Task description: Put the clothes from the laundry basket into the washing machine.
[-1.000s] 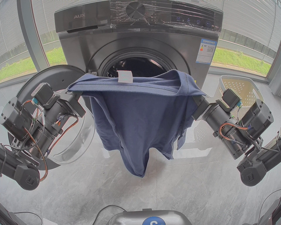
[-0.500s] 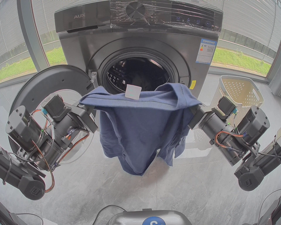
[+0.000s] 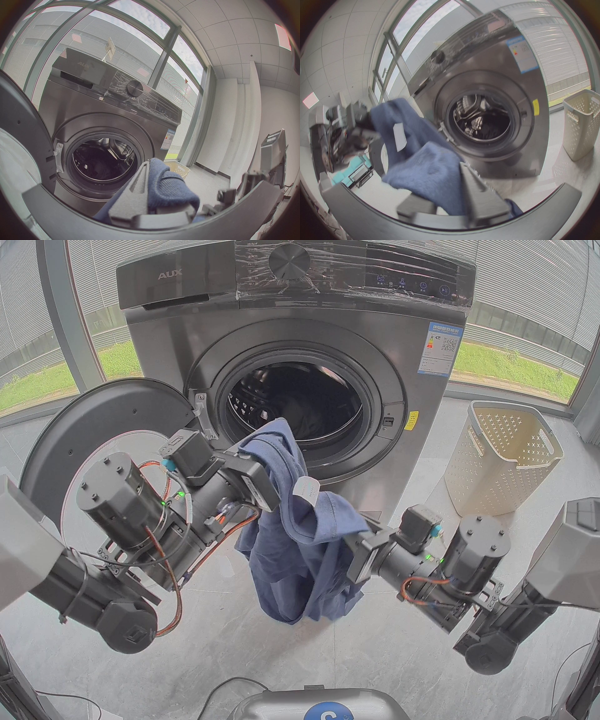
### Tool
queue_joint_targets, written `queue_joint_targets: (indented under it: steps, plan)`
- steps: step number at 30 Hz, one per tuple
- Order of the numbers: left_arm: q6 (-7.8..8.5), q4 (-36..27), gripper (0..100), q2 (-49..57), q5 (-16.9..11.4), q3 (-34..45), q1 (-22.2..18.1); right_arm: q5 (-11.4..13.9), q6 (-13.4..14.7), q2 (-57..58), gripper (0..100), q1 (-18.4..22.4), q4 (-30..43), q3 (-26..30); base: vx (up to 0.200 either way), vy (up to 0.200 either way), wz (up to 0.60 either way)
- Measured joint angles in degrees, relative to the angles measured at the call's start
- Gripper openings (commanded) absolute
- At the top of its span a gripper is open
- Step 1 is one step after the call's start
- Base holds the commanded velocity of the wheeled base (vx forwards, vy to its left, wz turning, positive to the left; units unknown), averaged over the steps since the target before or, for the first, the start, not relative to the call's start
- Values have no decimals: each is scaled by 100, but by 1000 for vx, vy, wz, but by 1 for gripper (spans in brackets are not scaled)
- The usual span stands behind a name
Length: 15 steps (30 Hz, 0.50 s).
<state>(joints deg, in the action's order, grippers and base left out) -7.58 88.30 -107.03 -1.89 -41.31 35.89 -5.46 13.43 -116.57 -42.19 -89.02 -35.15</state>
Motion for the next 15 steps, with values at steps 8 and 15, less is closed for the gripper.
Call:
queue_joint_targets:
  steps: [8, 15]
  plan:
    - [-18, 20, 0, -239, 99, -273, 11, 11, -13, -619, 100, -290, 6, 621, 0, 0, 0]
    - [-22, 30, 0, -154, 99, -229, 49, 21, -55, -978, 100, -328, 4, 679, 0, 0, 0]
